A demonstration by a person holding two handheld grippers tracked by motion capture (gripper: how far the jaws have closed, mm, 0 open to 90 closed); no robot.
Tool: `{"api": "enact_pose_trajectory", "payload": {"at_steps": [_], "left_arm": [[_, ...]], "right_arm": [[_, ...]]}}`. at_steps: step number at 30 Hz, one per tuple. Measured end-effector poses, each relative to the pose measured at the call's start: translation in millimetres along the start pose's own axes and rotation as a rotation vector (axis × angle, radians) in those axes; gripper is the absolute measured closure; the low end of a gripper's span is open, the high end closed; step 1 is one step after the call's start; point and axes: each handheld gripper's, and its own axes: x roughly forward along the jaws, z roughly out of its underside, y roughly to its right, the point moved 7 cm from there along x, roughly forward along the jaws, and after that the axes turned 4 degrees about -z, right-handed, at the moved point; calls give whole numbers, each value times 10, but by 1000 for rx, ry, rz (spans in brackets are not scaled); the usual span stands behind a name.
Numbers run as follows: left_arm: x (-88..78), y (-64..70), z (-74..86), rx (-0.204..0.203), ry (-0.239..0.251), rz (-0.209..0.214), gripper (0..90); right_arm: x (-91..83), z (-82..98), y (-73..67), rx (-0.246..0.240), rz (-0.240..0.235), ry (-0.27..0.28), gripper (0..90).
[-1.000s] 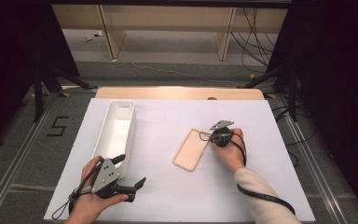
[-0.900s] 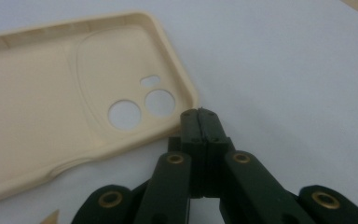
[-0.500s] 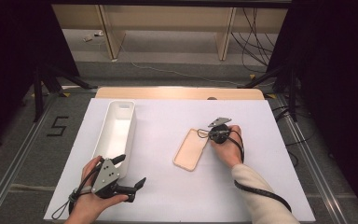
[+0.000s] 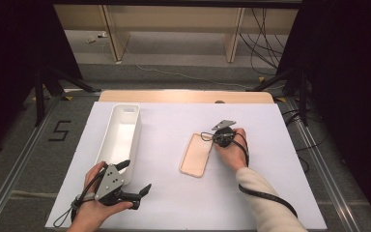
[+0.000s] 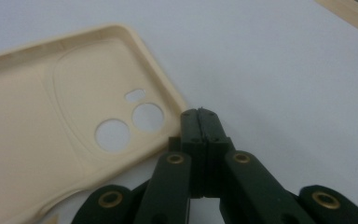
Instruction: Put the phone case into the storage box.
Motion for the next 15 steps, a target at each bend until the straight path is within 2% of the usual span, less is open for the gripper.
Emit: {"api": "enact_pose_trajectory", "payload": {"at_steps": [15], "left_arm": [[-1, 1, -2, -1, 1, 1, 20]], "right_arm": [[54, -79, -89, -3, -25, 6, 900]]}}
